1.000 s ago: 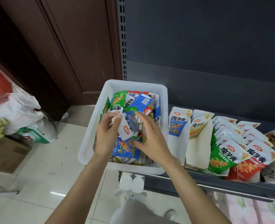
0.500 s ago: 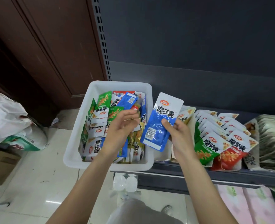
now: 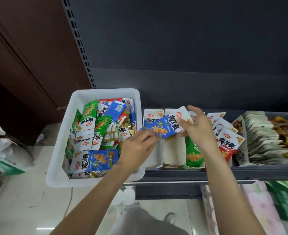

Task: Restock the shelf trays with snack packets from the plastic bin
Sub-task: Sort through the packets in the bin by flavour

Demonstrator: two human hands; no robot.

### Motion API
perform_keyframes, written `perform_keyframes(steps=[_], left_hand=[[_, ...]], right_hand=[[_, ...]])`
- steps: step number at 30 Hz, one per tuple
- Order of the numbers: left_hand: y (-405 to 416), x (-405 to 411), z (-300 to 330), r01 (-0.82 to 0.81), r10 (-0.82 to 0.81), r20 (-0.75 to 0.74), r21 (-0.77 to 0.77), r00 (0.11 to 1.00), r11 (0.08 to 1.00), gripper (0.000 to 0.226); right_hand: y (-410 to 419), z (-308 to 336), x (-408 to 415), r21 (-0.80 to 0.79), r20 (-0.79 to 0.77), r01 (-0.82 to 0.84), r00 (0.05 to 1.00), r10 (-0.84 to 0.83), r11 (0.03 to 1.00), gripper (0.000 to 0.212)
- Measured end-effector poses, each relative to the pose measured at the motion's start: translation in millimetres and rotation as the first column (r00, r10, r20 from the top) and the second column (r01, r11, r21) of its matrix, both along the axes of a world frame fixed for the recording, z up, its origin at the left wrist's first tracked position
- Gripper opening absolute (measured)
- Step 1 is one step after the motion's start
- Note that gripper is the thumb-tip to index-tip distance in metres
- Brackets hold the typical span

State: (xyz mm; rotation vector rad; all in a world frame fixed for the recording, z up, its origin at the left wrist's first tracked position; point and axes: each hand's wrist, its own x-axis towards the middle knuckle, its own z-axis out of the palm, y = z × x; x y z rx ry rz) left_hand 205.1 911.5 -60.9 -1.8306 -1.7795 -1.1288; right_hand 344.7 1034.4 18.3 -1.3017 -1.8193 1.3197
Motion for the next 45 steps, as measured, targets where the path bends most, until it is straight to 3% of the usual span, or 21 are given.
perform_keyframes(steps=[4,7,11,18,21,24,31,34,39,43,45], left_hand=[[6,1,-13,-0.060,0.070,0.058,-0.160,0.996,0.985,0.020],[6,-7,-21,-0.109,0.143,0.094,-0.297,0.985,0.949,0.032],[1,-21,-22,-0.136,0.209,0.150,-0.392,0.966,0.910,0.043],[-2,-26,-23,-0.156,0.277,0.222,-0.443,0.935,0.883,0.037],[3,-31,-19,-0.118,0.329,0.365,-0.495,0.871,0.861,0.041],[13,-39,-13,-0.076,0.351,0.461,-0.515,0.815,0.854,0.043],[24,-38,-4,-0.072,0.333,0.390,-0.551,0.859,0.831,0.040],[22,-35,-5,-0.071,0.356,0.397,-0.578,0.846,0.813,0.041],[20,-31,-3,-0.060,0.348,0.408,-0.573,0.844,0.817,0.040],[10,-37,7,-0.090,0.353,0.444,-0.511,0.824,0.855,0.033],[-6,-47,11,-0.191,0.377,0.467,-0.398,0.800,0.897,0.026]], right_hand=[[10,-7,-9,0.342,0.292,-0.202,0.951,0.101,0.918,0.018],[9,-4,-19,0.534,0.411,-0.308,0.908,0.077,0.787,0.016],[15,10,-23,0.609,0.456,-0.377,0.886,0.082,0.698,0.018],[-4,20,-28,0.735,0.433,-0.411,0.897,0.092,0.539,0.019],[-8,25,-26,0.772,0.402,-0.390,0.911,0.090,0.502,0.030],[-6,19,-28,0.774,0.456,-0.423,0.889,0.050,0.471,0.016],[7,-32,-63,0.507,0.784,-0.713,0.615,0.084,0.484,0.023],[17,-40,-64,0.571,0.725,-0.663,0.684,0.081,0.485,0.023],[24,-41,-61,0.715,0.517,-0.502,0.848,0.115,0.487,0.041],[-1,-30,-51,0.787,0.256,-0.275,0.960,0.113,0.552,0.029],[-26,-25,-52,0.750,0.212,-0.286,0.958,0.192,0.596,0.025]])
